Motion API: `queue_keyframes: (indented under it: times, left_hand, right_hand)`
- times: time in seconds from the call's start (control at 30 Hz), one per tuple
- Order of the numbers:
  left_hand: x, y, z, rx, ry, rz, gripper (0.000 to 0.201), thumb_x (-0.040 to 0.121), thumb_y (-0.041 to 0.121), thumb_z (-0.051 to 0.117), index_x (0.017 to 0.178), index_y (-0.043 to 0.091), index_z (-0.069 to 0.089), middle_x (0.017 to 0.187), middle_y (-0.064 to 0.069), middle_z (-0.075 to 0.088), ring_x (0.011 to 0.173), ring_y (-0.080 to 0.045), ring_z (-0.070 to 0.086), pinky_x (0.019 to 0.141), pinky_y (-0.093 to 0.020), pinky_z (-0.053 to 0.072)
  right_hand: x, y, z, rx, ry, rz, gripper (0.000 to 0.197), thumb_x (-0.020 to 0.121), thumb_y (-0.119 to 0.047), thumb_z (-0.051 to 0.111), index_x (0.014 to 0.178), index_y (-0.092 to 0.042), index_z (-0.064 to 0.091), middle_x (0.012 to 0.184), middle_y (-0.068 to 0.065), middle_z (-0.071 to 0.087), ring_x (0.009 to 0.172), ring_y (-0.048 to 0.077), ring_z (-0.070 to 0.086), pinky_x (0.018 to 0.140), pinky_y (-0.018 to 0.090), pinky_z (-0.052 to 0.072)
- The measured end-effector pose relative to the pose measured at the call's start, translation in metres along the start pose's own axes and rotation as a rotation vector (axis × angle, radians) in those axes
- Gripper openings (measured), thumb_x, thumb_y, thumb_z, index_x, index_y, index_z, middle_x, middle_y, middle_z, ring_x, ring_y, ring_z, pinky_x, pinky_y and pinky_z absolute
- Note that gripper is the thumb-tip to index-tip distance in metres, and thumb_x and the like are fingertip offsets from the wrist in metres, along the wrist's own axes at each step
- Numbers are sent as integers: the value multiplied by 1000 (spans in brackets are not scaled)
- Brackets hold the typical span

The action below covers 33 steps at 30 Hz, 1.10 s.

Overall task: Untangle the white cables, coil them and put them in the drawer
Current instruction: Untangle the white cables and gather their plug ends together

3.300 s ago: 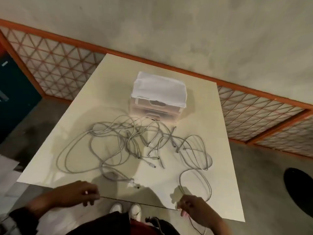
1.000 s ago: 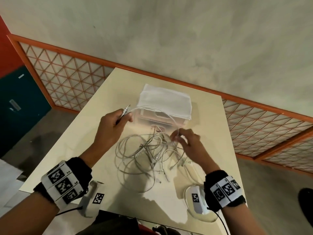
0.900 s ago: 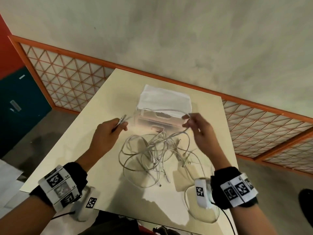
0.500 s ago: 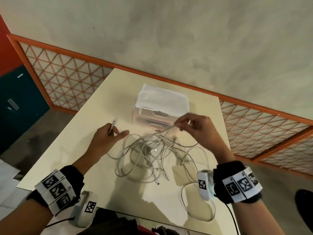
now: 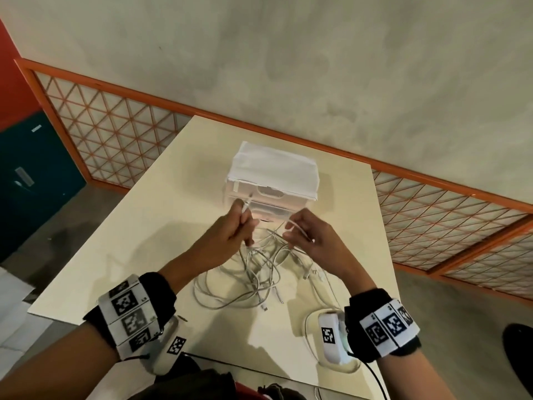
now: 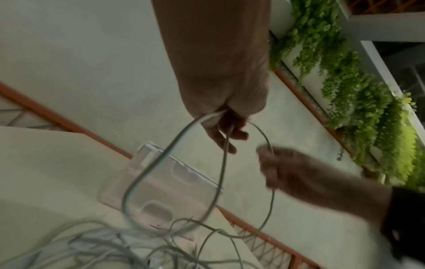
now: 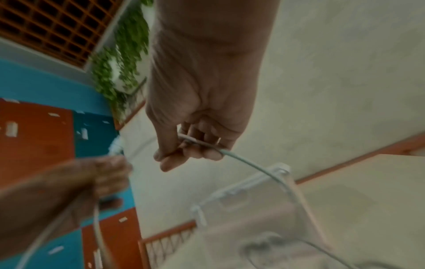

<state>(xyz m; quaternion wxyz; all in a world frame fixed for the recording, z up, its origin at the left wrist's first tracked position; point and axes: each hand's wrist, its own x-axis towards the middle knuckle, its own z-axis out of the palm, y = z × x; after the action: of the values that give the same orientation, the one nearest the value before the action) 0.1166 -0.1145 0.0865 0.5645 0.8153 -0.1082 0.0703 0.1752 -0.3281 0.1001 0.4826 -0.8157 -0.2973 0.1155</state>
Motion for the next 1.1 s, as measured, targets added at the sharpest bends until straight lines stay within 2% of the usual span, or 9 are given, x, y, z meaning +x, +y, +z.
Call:
queue_keyframes:
  times: [0.07, 0.17, 0.3, 0.4, 0.6, 0.77, 0.87, 1.0, 1.1]
  left_hand:
    - [4, 3, -13, -23, 196, 36, 28, 98, 13, 41, 78, 25, 25, 67, 3, 43, 53, -8, 52, 56, -30, 52]
    - [8, 1, -35, 8, 431, 70, 31, 98, 14, 43, 77, 27, 24, 67, 0, 41, 51, -15, 41, 50, -26, 39]
    - [3, -17, -40, 113, 536, 11, 30, 97, 12, 44, 76, 21, 25, 67, -6, 46, 56, -17, 44, 54, -15, 37]
    - [-4, -39, -36, 213, 466, -163, 35, 95, 13, 48, 72, 22, 24, 64, -2, 56, 52, -14, 52, 55, -17, 40]
    - [-20, -72, -25, 270, 207, -315, 40, 92, 5, 53, 69, 21, 24, 62, 2, 63, 41, -11, 51, 57, -30, 42]
    - [-19, -74, -18, 282, 183, -330, 40, 91, 7, 54, 69, 22, 25, 61, 5, 63, 40, -7, 53, 58, -34, 46]
    - [-18, -72, -20, 300, 192, -316, 31, 91, 9, 57, 75, 16, 32, 73, 3, 65, 64, -21, 63, 66, -36, 49]
    - [-12, -48, -15, 282, 253, -220, 24, 95, 22, 49, 92, 2, 36, 102, 1, 61, 81, -18, 57, 74, -25, 38]
    - [-5, -21, -4, 189, 165, -143, 28, 95, 33, 41, 94, 5, 35, 127, 5, 54, 103, -4, 55, 88, -22, 35]
  right_hand:
    - [-10, 32, 2, -171, -40, 52, 16, 92, -21, 59, 81, -12, 53, 66, -9, 61, 65, 9, 60, 68, 26, 46]
    - [-25, 84, 10, -302, -22, 117, 16, 93, -27, 54, 78, -27, 52, 74, -17, 57, 79, 21, 59, 77, 42, 45]
    - [-28, 110, 12, -288, 62, 146, 17, 96, -17, 50, 91, -11, 65, 89, -11, 66, 88, 18, 63, 84, 37, 46]
    - [-18, 85, -3, -205, 188, 123, 16, 98, -9, 45, 91, -10, 60, 82, -4, 70, 82, 9, 66, 78, 24, 46]
    - [11, 7, -40, 87, 414, -93, 13, 99, -14, 45, 92, -18, 55, 64, 3, 54, 56, 14, 54, 64, 37, 50]
    - [19, -31, -51, 148, 411, -214, 18, 95, -13, 54, 89, -24, 68, 61, -13, 52, 60, 9, 41, 59, 20, 34]
    - [18, -32, -52, 126, 363, -212, 13, 92, -9, 58, 92, -16, 70, 69, -19, 64, 61, 5, 46, 62, 14, 38]
    - [12, -16, -34, 101, 199, -137, 10, 86, -12, 64, 92, -9, 72, 85, 6, 71, 60, 4, 53, 63, 15, 45]
    - [8, -8, -10, 45, 107, -97, 12, 85, -12, 66, 91, -5, 73, 81, 5, 70, 59, 2, 55, 62, 14, 45]
